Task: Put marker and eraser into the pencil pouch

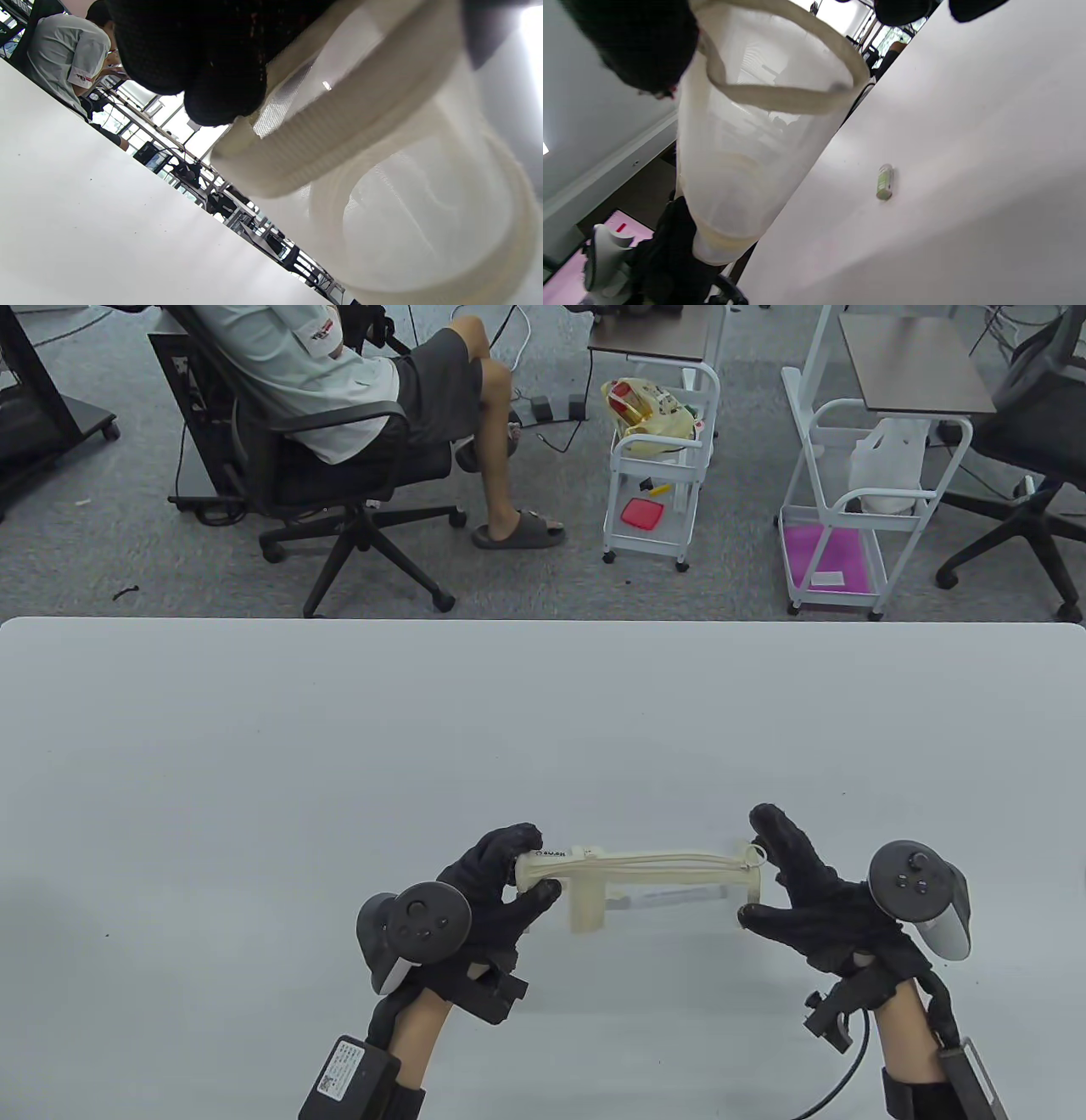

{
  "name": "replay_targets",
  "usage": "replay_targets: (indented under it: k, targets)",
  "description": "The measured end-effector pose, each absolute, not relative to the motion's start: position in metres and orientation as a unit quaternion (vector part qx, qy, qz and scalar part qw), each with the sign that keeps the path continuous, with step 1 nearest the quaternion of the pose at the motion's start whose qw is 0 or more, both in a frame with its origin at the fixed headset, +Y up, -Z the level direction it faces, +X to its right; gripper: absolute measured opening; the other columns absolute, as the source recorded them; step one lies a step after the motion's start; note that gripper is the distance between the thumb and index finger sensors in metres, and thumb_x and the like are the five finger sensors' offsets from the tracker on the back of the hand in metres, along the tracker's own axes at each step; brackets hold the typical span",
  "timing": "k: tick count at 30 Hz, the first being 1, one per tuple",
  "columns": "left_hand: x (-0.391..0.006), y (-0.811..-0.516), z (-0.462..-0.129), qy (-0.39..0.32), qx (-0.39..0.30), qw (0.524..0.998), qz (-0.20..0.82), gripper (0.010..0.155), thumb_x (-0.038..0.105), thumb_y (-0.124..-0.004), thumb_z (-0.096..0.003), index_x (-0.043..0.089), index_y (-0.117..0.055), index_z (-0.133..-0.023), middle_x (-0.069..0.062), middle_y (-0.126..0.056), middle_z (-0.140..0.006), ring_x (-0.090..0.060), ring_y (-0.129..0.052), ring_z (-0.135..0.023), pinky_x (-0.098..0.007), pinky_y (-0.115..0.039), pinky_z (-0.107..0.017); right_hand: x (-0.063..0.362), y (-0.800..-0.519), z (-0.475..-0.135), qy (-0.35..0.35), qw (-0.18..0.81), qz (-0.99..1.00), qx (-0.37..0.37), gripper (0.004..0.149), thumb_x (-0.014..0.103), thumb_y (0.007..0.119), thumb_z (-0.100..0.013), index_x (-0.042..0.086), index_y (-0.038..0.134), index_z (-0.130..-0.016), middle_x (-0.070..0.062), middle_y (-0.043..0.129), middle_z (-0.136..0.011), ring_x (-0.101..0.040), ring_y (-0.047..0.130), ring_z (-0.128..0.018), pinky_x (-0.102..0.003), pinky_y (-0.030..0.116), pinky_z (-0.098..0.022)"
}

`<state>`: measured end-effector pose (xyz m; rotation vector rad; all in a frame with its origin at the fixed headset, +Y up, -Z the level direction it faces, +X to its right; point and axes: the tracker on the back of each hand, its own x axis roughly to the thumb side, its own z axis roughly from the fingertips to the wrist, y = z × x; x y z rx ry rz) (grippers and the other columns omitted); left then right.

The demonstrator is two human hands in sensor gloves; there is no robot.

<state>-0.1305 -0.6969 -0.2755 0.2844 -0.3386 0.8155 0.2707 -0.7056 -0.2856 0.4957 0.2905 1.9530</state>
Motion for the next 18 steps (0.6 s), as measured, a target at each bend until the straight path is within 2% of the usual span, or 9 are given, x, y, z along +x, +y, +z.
replay_targets:
  k: [3, 5, 8, 14, 18]
  targets:
    - [-0.13, -0.696, -0.273, -0.162, 0.139, 0.888, 0.406, 0.068, 0.064, -0.073, -0.0373, 0.033, -0.067, -0.098, 0.002, -0.087, -0.097, -0.019, -0.102, -0.062, -0.046, -0.085, -0.057, 0.267, -0.709, -0.289, 0.112, 0.608, 0.757, 0.211, 0.09, 0.049, 0.087, -0.044, 0.032, 0.034, -0.115, -0.021, 0.034, -0.119, -0.059, 0.055, -0.105, -0.072, 0.058, -0.063]
    - [-0.131, -0.696, -0.274, -0.167, 0.137, 0.884, 0.414, 0.07, 0.065, -0.072, -0.0373, 0.033, -0.066, -0.099, 0.002, -0.087, -0.097, -0.019, -0.102, -0.062, -0.045, -0.085, -0.057, 0.268, -0.705, -0.288, 0.082, 0.622, 0.753, 0.198, 0.079, 0.044, 0.089, -0.044, 0.033, 0.047, -0.111, -0.022, 0.043, -0.115, -0.054, 0.067, -0.097, -0.066, 0.068, -0.059]
    - [-0.129, -0.696, -0.273, -0.181, 0.124, 0.878, 0.425, 0.074, 0.065, -0.072, -0.0377, 0.031, -0.062, -0.103, 0.0, -0.083, -0.102, -0.022, -0.101, -0.067, -0.047, -0.083, -0.059, 0.27, -0.701, -0.287, 0.055, 0.607, 0.771, 0.185, 0.069, 0.042, 0.088, -0.045, 0.032, 0.056, -0.106, -0.024, 0.048, -0.113, -0.052, 0.074, -0.093, -0.062, 0.074, -0.056]
    - [-0.127, -0.693, -0.271, -0.201, 0.134, 0.879, 0.411, 0.082, 0.067, -0.067, -0.0379, 0.03, -0.05, -0.108, -0.002, -0.071, -0.111, -0.023, -0.097, -0.077, -0.048, -0.081, -0.062, 0.288, -0.699, -0.289, 0.02, 0.638, 0.753, 0.161, 0.063, 0.039, 0.088, -0.046, 0.028, 0.061, -0.102, -0.024, 0.052, -0.11, -0.049, 0.079, -0.089, -0.061, 0.077, -0.053]
    - [-0.127, -0.701, -0.28, -0.194, 0.126, 0.895, 0.383, 0.077, 0.063, -0.069, -0.0394, 0.03, -0.053, -0.107, -0.002, -0.074, -0.108, -0.024, -0.096, -0.079, -0.05, -0.08, -0.064, 0.317, -0.698, -0.29, -0.013, 0.687, 0.715, 0.13, 0.064, 0.039, 0.088, -0.046, 0.028, 0.061, -0.102, -0.024, 0.052, -0.11, -0.05, 0.078, -0.089, -0.061, 0.076, -0.053]
